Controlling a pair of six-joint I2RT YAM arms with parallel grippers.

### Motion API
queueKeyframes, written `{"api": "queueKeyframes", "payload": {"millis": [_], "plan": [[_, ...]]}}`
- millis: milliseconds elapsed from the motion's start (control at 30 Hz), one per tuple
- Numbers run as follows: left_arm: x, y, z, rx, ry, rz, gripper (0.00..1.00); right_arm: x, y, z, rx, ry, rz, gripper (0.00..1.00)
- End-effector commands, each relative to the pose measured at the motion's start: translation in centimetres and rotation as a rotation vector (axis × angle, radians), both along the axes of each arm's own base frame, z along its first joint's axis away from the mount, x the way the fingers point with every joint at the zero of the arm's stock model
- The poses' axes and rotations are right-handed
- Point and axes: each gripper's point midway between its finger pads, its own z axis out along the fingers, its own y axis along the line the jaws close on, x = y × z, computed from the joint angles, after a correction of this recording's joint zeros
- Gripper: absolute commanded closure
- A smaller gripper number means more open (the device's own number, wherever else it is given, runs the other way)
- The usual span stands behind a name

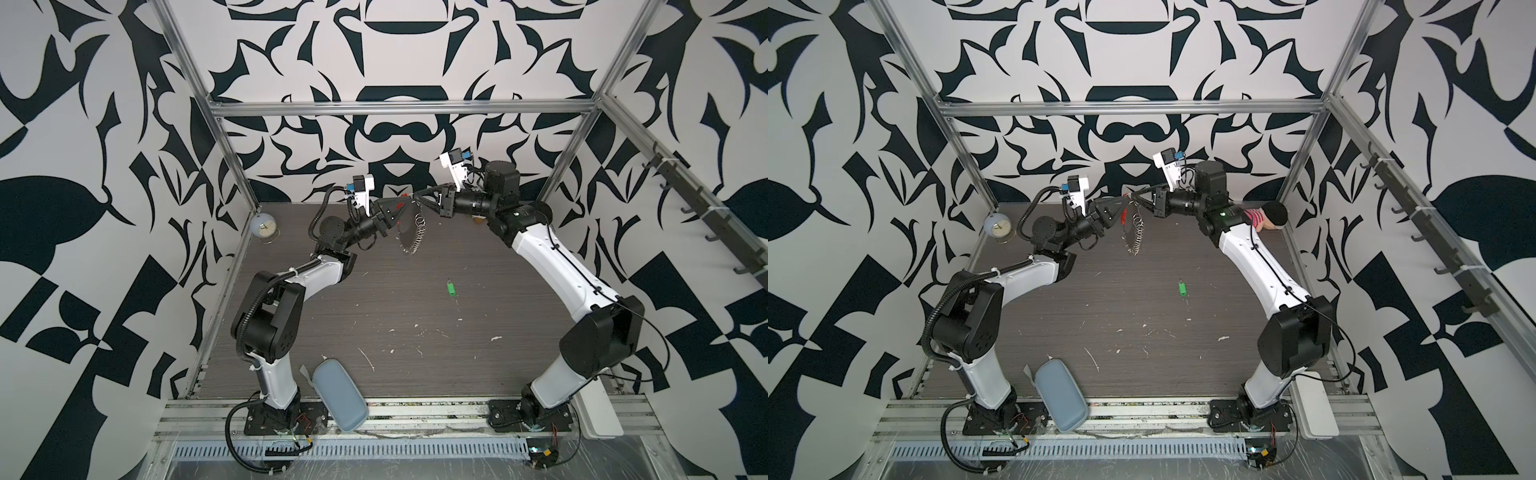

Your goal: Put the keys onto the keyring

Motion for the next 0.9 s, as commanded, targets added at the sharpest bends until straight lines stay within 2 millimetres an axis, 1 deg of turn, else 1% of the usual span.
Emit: {"api": "queueKeyframes", "payload": {"millis": [0, 100, 133, 233, 400, 500, 533, 633, 733, 767, 800, 867], "plan": [[-0.5, 0.2, 2.0, -0.050, -0.076, -0.012, 1.00, -1.6, 1.0, 1.5, 0.001, -0.039, 0.055, 0.85], [-0.7, 0.1, 2.2, -0.050, -0.080, -0.029, 1.00, -1.5, 1.3, 1.4, -0.001, -0.038, 0.062, 0.85], [-0.7, 0.1, 2.2, -0.050, -0.080, -0.031, 1.00, -1.6, 1.3, 1.5, 0.001, -0.041, 0.063, 0.88], [-0.6, 0.2, 2.1, -0.050, -0.077, -0.028, 1.00, -1.6, 1.2, 1.7, -0.002, -0.051, 0.055, 0.99], [-0.5, 0.2, 1.8, -0.038, -0.068, -0.031, 1.00, -2.1, 0.9, 2.2, -0.027, -0.074, 0.052, 1.00], [-0.3, 0.0, 1.0, -0.005, -0.057, -0.043, 1.00, -2.2, 0.6, 2.2, -0.085, -0.091, 0.039, 1.00], [-0.3, -0.1, 0.6, 0.016, -0.054, -0.050, 0.92, -2.1, 0.4, 2.0, -0.127, -0.105, 0.024, 1.00], [-0.3, 0.3, -1.2, 0.121, -0.047, -0.066, 0.76, -2.1, 0.1, 0.6, -0.293, -0.137, -0.006, 1.00], [-0.3, 1.3, -4.1, 0.280, -0.041, -0.048, 0.71, -2.3, 0.0, -1.8, -0.520, -0.193, -0.007, 1.00], [-0.4, 1.6, -5.0, 0.343, -0.038, -0.041, 0.70, -2.1, -0.2, -2.6, -0.590, -0.207, -0.009, 1.00], [-0.5, 1.8, -5.7, 0.400, -0.049, -0.032, 0.70, -1.9, -0.3, -3.2, -0.634, -0.209, -0.004, 1.00], [-1.2, 2.0, -7.0, 0.526, -0.079, -0.041, 0.69, -1.7, -0.4, -3.8, -0.681, -0.212, 0.002, 1.00]]}}
